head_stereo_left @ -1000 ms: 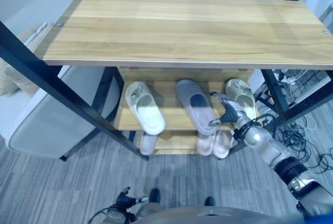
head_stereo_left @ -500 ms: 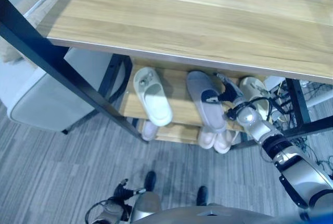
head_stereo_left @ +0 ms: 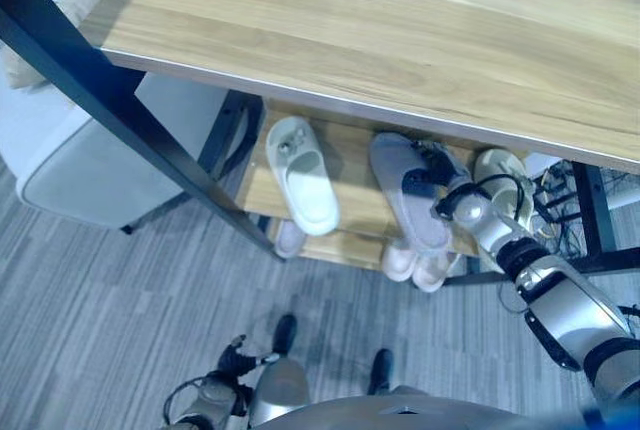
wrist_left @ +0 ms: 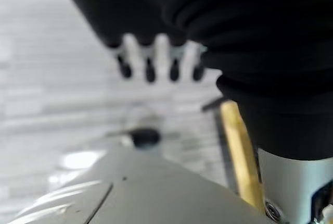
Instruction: Arrange the slippers neatly on the shoe rack.
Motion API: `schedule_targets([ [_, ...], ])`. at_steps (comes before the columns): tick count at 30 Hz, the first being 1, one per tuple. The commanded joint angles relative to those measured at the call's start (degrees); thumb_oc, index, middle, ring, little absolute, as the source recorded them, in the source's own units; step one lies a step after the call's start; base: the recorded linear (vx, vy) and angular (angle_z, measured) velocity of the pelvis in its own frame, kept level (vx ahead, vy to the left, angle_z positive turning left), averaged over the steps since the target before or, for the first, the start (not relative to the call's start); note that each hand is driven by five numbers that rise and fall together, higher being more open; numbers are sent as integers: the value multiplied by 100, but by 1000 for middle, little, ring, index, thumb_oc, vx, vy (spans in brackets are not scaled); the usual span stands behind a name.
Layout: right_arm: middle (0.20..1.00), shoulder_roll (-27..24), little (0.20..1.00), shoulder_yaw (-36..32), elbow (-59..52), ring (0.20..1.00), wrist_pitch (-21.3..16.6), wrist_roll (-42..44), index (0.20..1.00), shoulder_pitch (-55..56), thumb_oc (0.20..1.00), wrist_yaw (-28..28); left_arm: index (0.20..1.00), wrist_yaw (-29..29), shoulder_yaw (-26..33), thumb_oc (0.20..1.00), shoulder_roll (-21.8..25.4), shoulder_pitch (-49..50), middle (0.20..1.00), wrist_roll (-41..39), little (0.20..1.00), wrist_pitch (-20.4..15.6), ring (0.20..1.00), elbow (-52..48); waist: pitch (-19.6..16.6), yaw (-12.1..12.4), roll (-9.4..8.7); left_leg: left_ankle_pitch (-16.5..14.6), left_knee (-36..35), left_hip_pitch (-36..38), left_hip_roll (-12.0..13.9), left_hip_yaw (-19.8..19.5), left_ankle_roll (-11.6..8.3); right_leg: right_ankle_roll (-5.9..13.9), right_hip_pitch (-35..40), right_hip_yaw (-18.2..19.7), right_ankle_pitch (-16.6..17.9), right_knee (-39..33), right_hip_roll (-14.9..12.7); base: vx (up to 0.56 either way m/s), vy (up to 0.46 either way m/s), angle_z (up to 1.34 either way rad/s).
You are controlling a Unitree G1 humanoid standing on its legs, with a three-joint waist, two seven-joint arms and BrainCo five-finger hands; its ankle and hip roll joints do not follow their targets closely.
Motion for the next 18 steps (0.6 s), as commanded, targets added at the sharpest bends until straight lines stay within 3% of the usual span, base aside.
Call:
schedule_targets([
  [1,200,-172,200,155,-421,200,-63,-21,200,-118,200,-87,1000,63,-246,1000,-149,-254,1000,-67,1000,11,1000,376,19,208,-46,233,-16,-251,4,-23,-37,338,-53,239,255,108,-147,0,0,0],
  [5,200,-380,200,-340,-1733,200,-209,103,200,403,200,-245,1000,108,-116,1000,-223,-226,1000,-23,1000,25,1000,401,-5,105,-12,179,-16,-179,0,-5,-16,341,0,252,227,120,-167,0,0,0],
  [8,200,-870,200,-898,-3299,200,-408,-84,200,1006,200,-270,1000,77,28,1000,-244,-159,1000,182,1000,35,1000,441,-77,-29,34,90,-16,14,-10,66,9,349,109,301,199,141,-199,9,18,2],
  [9,200,-870,200,-900,-3301,200,-407,-84,200,1008,200,-269,1000,77,26,1000,-244,-158,1000,181,1000,35,1000,441,-76,-27,34,90,-16,16,-9,67,9,349,110,302,200,140,-199,15,27,6],
  [13,200,-1163,200,-1299,-4749,200,-522,-201,200,1914,200,138,1000,3,161,1000,-291,-157,1000,321,1000,57,1000,427,-279,-236,54,-30,-16,289,-13,203,41,363,279,393,193,118,-225,0,13,2],
  [18,200,-1021,200,-1304,-5244,200,-502,140,200,2808,200,718,1000,-144,190,1000,-337,-132,1000,322,1000,99,1000,381,-470,-437,113,-121,-16,571,-22,383,86,371,419,547,192,102,-245,-14,15,-19],
])
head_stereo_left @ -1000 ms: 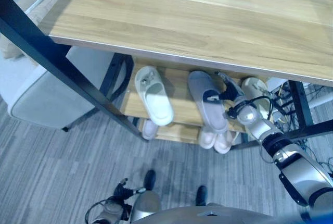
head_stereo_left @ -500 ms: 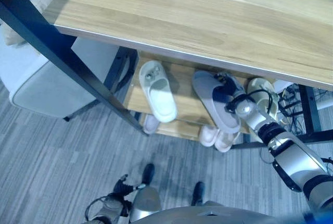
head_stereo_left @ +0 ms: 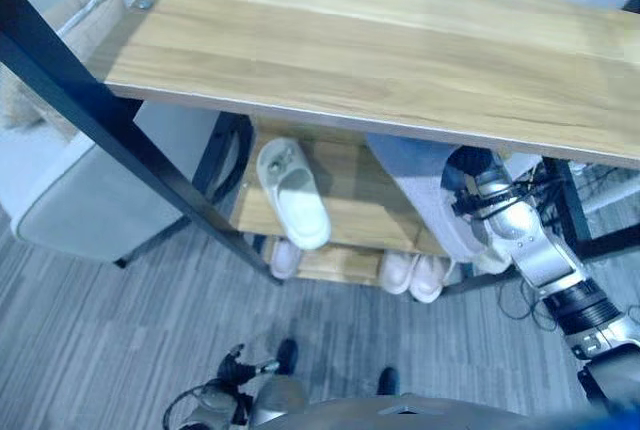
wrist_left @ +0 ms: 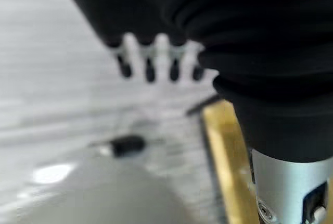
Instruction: Arrange the slippers neatly on the shoe rack.
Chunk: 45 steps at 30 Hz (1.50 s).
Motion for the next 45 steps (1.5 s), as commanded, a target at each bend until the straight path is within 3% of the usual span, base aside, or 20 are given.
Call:
schedule_targets([
  [1,200,-71,200,187,-218,200,-190,289,200,214,200,271,1000,-123,-65,1000,-231,-252,1000,106,1000,-21,1000,620,-290,-33,-27,-124,34,31,65,105,76,353,7,350,179,100,-122,-48,23,-31],
  [4,200,133,200,309,-303,200,-192,602,200,1112,200,789,1000,-246,-37,1000,-270,-270,1000,141,1000,5,1000,634,-414,-245,66,-170,34,215,60,276,99,364,58,513,181,107,-144,-71,20,-21],
  [10,200,228,200,270,62,200,-193,778,200,1657,200,951,1000,-306,72,1000,-309,-211,1000,90,1000,-6,1000,690,-504,-379,137,-191,34,347,53,391,109,383,91,617,195,140,-178,-55,20,-26],
  [19,200,-287,200,-140,-881,200,-418,723,200,2697,200,1372,1000,-343,370,1000,-242,-130,1000,24,1000,-96,1000,693,-563,-564,204,-301,34,537,-81,478,194,478,98,764,219,304,-349,-36,48,-13],
  [27,200,-538,200,-401,-932,200,-397,569,200,3525,200,1600,1000,-309,846,1000,-67,60,1000,-374,1000,-167,1000,503,-578,-644,246,-452,42,891,-220,560,290,580,212,880,157,546,-512,25,44,-4],
  [32,200,-455,200,-900,-561,200,-373,807,200,3912,200,1474,1000,-156,1137,1000,156,214,1000,-727,1000,-232,1000,294,-412,-667,181,-818,890,923,-194,645,313,582,393,888,-29,906,-590,64,-6,-13],
  [36,200,-401,200,-936,221,200,-291,891,200,3539,200,1209,1000,3,1411,1000,343,144,1000,-1700,1000,-434,1000,-314,300,-517,64,-1246,2083,648,-42,716,228,485,284,793,-417,1866,-597,-96,-55,-4],
  [37,200,-401,200,-936,221,200,-291,891,200,3539,200,1209,1000,3,1411,1000,343,144,1000,-1700,1000,-434,1000,-314,300,-517,64,-1246,2083,648,-42,716,228,485,284,793,-417,1866,-597,-229,-79,-3],
  [40,200,-486,200,-875,422,200,-346,1183,200,3025,200,1005,1000,121,1325,1000,530,-148,1000,-2155,1000,-675,1000,-852,833,-470,-1,-1486,3173,-312,180,487,200,379,-530,862,-601,2738,-563,-362,-111,6],
  [41,200,-638,200,-703,475,200,-379,1323,200,2599,200,891,1000,190,1198,1000,676,-379,1000,-2407,1000,-829,1000,-1194,1095,-423,-9,-1632,3847,-1086,251,269,270,253,-1280,958,-775,3449,-491,-506,-140,26],
  [44,200,-826,200,-391,556,200,-414,1389,200,1966,200,682,1000,338,1054,1000,917,-713,1000,-2639,1000,-992,1000,-1625,1016,-383,-15,-1903,4938,-2434,230,27,401,54,-2550,987,-1237,4615,-408,-333,-94,39],
  [45,200,-828,200,-191,589,200,-404,1429,200,1547,200,526,1000,475,1036,1000,1000,-913,1000,-2855,1000,-1100,1000,-1890,863,-360,-15,-2243,5750,-3324,223,-80,404,-20,-3421,1034,-1663,5465,-326,-206,-89,31],
])
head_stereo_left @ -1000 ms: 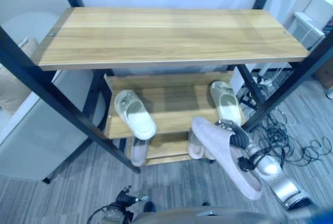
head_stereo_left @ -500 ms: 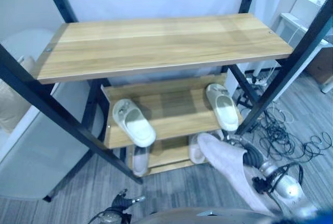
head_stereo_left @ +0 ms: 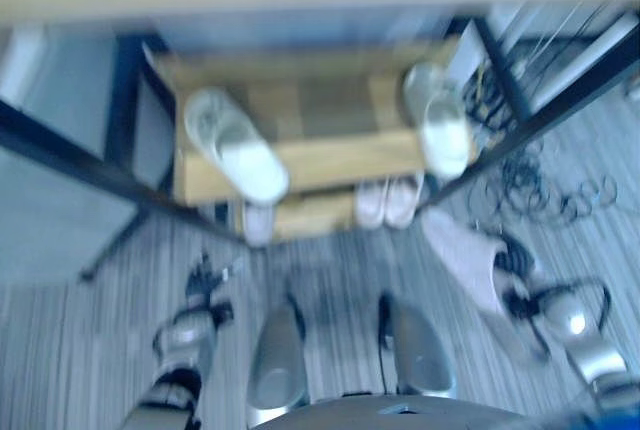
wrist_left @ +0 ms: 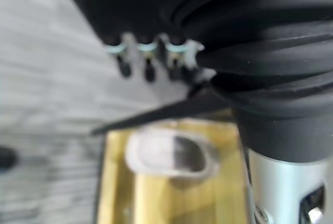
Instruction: Arrange the slippers neatly on the shoe rack.
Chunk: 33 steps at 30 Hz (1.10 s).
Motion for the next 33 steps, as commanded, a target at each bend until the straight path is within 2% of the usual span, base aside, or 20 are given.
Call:
schedule_targets([
  [1,200,-38,200,255,-348,200,-338,324,200,-156,200,-507,1000,400,54,1000,144,99,1000,-593,1000,-525,1000,-213,-800,196,17,-320,1095,-1076,41,-401,178,15,-836,133,-14,823,-127,-171,-93,25],
  [3,200,-22,200,427,-293,200,-313,250,200,-662,200,-727,1000,505,113,1000,126,-108,1000,-880,1000,-584,1000,-421,-1003,211,35,-496,1776,-2037,31,-539,217,-139,-1804,256,-315,1568,-109,-107,-55,7],
  [4,200,-22,200,429,-292,200,-314,250,200,-663,200,-727,1000,505,115,1000,127,-107,1000,-880,1000,-584,1000,-421,-1012,209,35,-498,1781,-2050,30,-540,216,-138,-1816,256,-317,1573,-109,-44,-53,-18],
  [5,200,-30,200,477,-299,200,-274,182,200,-946,200,-847,1000,581,145,1000,132,-241,1000,-1077,1000,-618,1000,-535,-1024,242,53,-578,2108,-2434,14,-629,247,-227,-2228,339,-471,1990,-87,-37,-65,-22],
  [6,200,-7,200,454,-445,200,-289,100,200,-1225,200,-994,1000,717,239,1000,111,-366,1000,-1211,1000,-643,1000,-813,-1111,261,97,-729,2642,-3113,-11,-746,303,-354,-2927,422,-671,2611,-83,-57,-90,-1],
  [9,200,-12,200,618,-604,200,-242,-21,200,-1943,200,-1162,1000,928,312,1000,90,-664,1000,-1423,1000,-670,1000,-1094,-1179,269,147,-1004,3661,-4245,-108,-921,358,-508,-4082,612,-1012,3778,-72,12,-85,23],
  [10,200,-81,200,787,-590,200,-195,-134,200,-2340,200,-1188,1000,971,266,1000,84,-754,1000,-1487,1000,-684,1000,-1187,-1145,316,160,-1122,4048,-4566,-144,-990,375,-573,-4429,697,-1159,4249,-63,141,-94,35],
  [12,200,-172,200,1370,-463,200,-77,-185,200,-3602,200,-1222,1000,1039,293,1000,134,-1002,1000,-1865,1000,-659,1000,-1312,-1040,394,213,-1499,5310,-5565,-265,-1097,437,-702,-5435,884,-1510,5549,18,187,-85,31],
  [14,200,-195,200,1743,-201,200,-40,-1,200,-4350,200,-1211,1000,1091,279,1000,240,-1037,1000,-1954,1000,-693,1000,-1555,-869,487,252,-1701,5917,-5982,-303,-1163,451,-746,-5829,1016,-1680,6194,76,143,-31,6],
  [16,200,-200,200,1937,-67,200,-1,46,200,-4712,200,-1207,1000,1139,266,1000,289,-1029,1000,-1883,1000,-675,1000,-1708,-787,531,264,-1798,6209,-6144,-363,-1214,463,-767,-6001,1107,-1733,6494,122,116,-22,9],
  [19,200,-157,200,2572,288,200,102,204,200,-6085,200,-1093,1000,1231,300,1000,504,-1030,1000,-1919,1000,-722,1000,-1745,49,749,197,-2332,7409,-6155,-492,-1339,478,-823,-6068,1531,-1942,7788,326,114,-17,9],
  [20,200,-155,200,2580,298,200,99,207,200,-6105,200,-1094,1000,1228,308,1000,504,-1041,1000,-1922,1000,-723,1000,-1741,72,747,194,-2339,7428,-6155,-490,-1336,477,-819,-6071,1543,-1950,7810,331,80,-1,0],
  [25,200,-64,200,3236,1194,200,180,518,200,-7269,200,-1025,1000,1223,355,1000,564,-1140,1000,-2346,1000,-807,1000,-1572,676,936,237,-2792,8517,-6155,-558,-1460,490,-765,-6063,1857,-2072,8712,469,71,28,-15],
  [28,200,77,200,3439,1615,200,221,679,200,-7652,200,-1024,1000,1165,312,1000,583,-1140,1000,-2501,1000,-832,1000,-1413,728,1000,259,-2860,8691,-6155,-551,-1475,453,-726,-6039,1919,-2079,8840,453,67,42,-10],
  [29,200,308,200,3758,2399,200,303,734,200,-8285,200,-1030,1000,1011,215,1000,566,-1081,1000,-2594,1000,-776,1000,-1204,730,1059,257,-2911,8753,-6155,-529,-1444,415,-685,-5969,1986,-2041,8871,395,91,69,-7],
  [33,200,473,200,4049,3249,200,410,550,200,-8732,200,-1035,1000,827,91,1000,503,-982,1000,-2610,1000,-727,1000,-1221,729,1141,281,-2935,8719,-6155,-513,-1412,392,-677,-5907,2013,-2018,8835,332,52,52,0],
])
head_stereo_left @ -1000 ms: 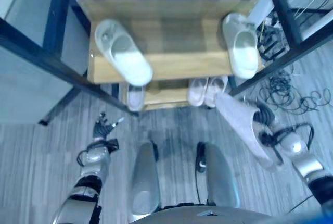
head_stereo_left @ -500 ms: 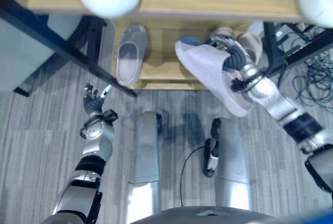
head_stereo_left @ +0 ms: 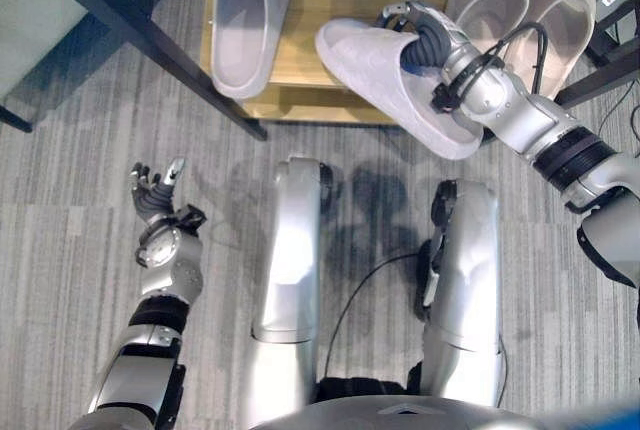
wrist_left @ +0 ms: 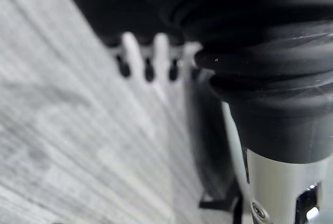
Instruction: Arrange the slippers neatly on the shoe rack.
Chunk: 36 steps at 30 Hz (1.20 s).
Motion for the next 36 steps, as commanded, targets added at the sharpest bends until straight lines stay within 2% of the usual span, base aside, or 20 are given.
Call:
schedule_targets([
  [1,200,24,200,-69,329,200,-66,93,200,-973,200,-164,1000,-239,-166,1000,33,-157,1000,-53,1000,-262,1000,-83,-109,371,37,-522,420,187,-34,-306,588,-535,287,521,866,106,-254,45,46,0],
  [7,200,124,200,120,1598,200,-54,-111,200,-1371,200,-146,1000,-463,-344,1000,174,15,1000,270,1000,-251,1000,-180,-106,578,108,-617,473,187,2,-263,594,-518,376,506,926,105,-359,40,33,3],
  [14,200,313,200,24,2194,200,-58,98,200,-1452,200,-180,1000,-511,-311,1000,65,221,1000,317,1000,-312,1000,-138,-100,731,182,-688,496,187,-20,-186,612,-513,485,495,928,133,-489,25,25,1],
  [19,200,481,200,-73,2515,200,-75,204,200,-1448,200,-239,1000,-585,-571,1000,-27,366,1000,418,1000,-297,1000,-266,-100,840,294,-689,443,187,-76,-103,636,-551,566,477,930,100,-600,7,24,6],
  [29,200,270,200,-586,2928,200,-207,869,200,-1422,200,-484,1000,-765,-849,1000,-79,698,1000,592,1000,-265,1000,-275,-100,969,439,-633,322,187,-191,101,618,-605,743,527,972,130,-811,12,11,11],
  [36,200,-203,200,-1236,2967,200,-430,1976,200,-1307,200,-514,1000,-988,-1091,1000,61,1261,1000,976,1000,-266,1000,-523,-100,1058,527,-586,204,187,-271,225,615,-685,837,524,980,107,-991,15,11,14],
])
